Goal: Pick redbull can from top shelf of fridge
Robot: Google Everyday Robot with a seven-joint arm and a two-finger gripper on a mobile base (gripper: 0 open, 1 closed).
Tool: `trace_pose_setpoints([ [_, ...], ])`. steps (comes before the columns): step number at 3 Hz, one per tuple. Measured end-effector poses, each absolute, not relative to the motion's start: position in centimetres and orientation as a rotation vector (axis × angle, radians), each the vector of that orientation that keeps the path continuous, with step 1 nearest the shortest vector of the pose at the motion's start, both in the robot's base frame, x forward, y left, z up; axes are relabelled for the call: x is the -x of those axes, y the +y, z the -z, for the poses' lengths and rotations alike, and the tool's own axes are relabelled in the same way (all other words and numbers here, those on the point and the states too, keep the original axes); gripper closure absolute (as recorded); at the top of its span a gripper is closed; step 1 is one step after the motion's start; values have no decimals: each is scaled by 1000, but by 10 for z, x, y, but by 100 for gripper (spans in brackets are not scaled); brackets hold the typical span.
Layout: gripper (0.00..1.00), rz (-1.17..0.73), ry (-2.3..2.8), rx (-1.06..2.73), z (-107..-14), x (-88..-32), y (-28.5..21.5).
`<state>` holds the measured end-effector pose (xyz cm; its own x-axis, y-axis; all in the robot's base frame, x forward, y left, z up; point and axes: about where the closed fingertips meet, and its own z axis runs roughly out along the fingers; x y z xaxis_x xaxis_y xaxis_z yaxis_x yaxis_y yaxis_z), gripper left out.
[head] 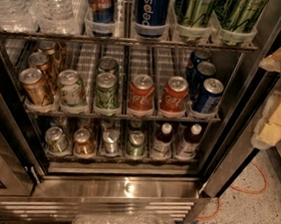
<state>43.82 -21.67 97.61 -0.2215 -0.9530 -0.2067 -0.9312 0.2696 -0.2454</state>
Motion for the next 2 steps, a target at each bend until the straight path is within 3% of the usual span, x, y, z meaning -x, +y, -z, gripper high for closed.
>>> trace_pose_setpoints([
  [2,0,83,2190,1756,-973,-443,-196],
])
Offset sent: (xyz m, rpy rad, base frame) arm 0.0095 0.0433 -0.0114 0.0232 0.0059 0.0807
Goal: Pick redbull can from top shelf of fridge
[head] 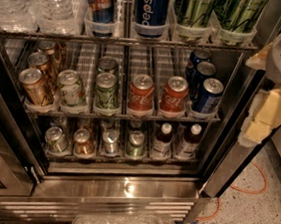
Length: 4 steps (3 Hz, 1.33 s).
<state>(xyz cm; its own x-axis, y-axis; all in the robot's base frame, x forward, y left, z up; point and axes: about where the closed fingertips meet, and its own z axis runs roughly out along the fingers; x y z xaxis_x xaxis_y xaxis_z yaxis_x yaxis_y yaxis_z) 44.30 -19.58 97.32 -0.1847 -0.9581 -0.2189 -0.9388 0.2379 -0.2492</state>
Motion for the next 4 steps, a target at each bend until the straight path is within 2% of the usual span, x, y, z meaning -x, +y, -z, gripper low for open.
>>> trace_pose_setpoints([
  [2,0,-64,2006,1817,-967,-455,-82],
  [3,0,-212,1908,1742,-951,-449,-55],
  [4,0,-296,1806,1602,-940,-445,-53],
])
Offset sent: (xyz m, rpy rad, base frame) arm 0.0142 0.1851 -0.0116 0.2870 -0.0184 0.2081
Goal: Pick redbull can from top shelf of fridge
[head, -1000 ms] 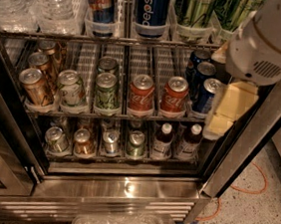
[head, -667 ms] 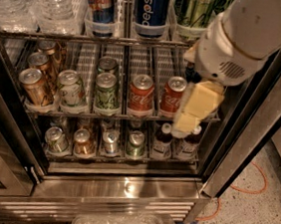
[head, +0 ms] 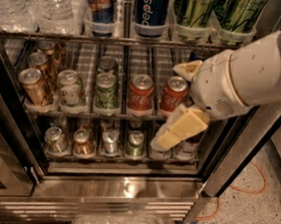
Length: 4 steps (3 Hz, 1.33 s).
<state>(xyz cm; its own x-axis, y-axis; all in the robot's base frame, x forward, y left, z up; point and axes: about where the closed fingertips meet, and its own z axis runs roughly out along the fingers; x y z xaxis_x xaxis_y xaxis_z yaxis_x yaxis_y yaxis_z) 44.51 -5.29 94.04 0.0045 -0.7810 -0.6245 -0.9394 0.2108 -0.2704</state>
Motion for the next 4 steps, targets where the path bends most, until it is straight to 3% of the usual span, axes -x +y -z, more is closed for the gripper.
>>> trace_pose_setpoints([
  [4,0,-561,1491,1358,-987,-446,11],
])
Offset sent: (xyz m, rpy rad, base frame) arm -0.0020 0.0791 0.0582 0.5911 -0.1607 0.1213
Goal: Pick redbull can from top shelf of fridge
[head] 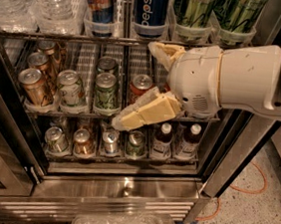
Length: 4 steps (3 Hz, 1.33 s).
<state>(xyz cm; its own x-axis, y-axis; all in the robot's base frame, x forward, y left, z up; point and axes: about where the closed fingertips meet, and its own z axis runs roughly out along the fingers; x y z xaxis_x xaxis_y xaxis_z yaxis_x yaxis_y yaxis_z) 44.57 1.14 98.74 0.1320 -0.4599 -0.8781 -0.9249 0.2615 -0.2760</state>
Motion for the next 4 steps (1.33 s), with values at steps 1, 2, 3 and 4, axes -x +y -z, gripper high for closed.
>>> trace_pose_setpoints([
  [1,0,-592,1485,1294,-988,-446,14],
  [2,0,-581,1474,1172,-979,-440,27],
  [3,0,-538,1454,1017,-979,-446,39],
  [4,0,-466,1447,792,-985,-469,14],
])
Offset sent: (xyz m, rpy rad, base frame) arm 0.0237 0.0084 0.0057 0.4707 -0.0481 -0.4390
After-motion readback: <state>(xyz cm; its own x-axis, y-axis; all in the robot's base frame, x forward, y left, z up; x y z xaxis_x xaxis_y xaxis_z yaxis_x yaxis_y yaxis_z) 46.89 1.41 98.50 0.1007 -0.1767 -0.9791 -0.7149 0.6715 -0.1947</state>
